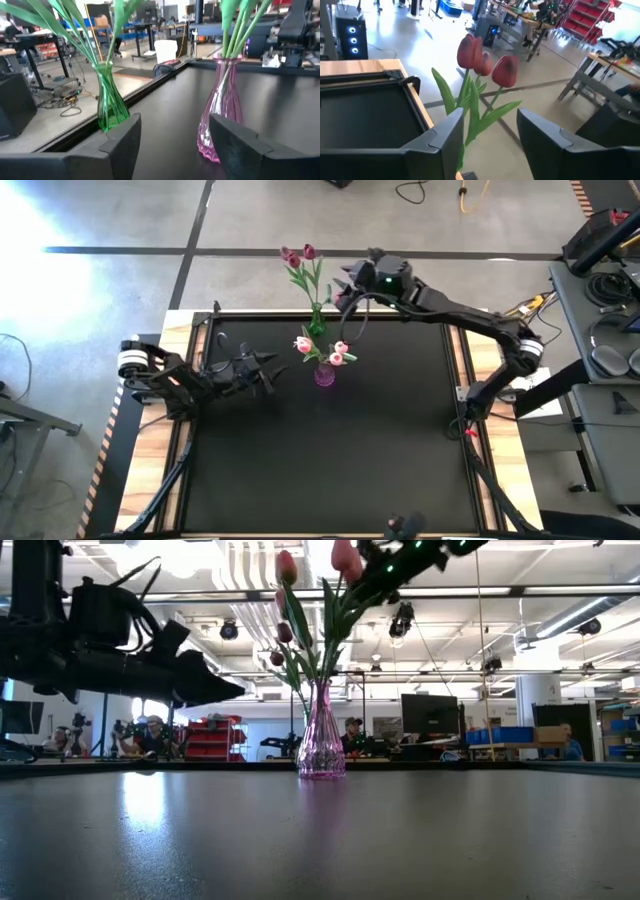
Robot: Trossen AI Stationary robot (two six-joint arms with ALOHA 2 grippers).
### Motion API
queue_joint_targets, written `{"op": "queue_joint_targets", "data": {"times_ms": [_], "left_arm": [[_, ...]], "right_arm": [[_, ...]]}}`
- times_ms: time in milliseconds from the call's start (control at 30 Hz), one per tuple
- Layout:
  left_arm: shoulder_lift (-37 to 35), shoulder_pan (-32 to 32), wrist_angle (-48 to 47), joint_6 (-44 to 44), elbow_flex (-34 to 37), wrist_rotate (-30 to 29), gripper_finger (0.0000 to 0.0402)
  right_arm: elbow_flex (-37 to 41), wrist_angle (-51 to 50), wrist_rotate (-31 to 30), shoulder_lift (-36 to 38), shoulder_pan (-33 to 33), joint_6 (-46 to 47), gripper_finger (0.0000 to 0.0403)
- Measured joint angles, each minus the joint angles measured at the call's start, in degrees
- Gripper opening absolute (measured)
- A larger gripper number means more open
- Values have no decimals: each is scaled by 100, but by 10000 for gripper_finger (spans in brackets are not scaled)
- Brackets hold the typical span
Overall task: Sort flowers into vase by color
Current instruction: Return to Home Position
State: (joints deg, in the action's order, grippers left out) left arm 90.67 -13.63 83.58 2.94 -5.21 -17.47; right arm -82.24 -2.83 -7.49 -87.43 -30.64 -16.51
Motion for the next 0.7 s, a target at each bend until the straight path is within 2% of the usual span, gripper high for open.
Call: {"op": "queue_joint_targets", "data": {"times_ms": [167,333,467,600,700], "left_arm": [[-223,-16,322,101,318,281,170],[-481,-26,296,146,474,512,83],[-586,-37,237,257,474,705,13],[-699,-53,145,317,474,1055,8],[-804,-53,-71,376,474,1098,2]], "right_arm": [[411,-263,-3,710,1,-302,108],[1541,107,-1,1540,-1,-620,21],[2685,738,132,2152,1,-608,12],[3895,1493,319,2701,1,-472,9],[4784,2229,452,3036,43,-225,9]]}}
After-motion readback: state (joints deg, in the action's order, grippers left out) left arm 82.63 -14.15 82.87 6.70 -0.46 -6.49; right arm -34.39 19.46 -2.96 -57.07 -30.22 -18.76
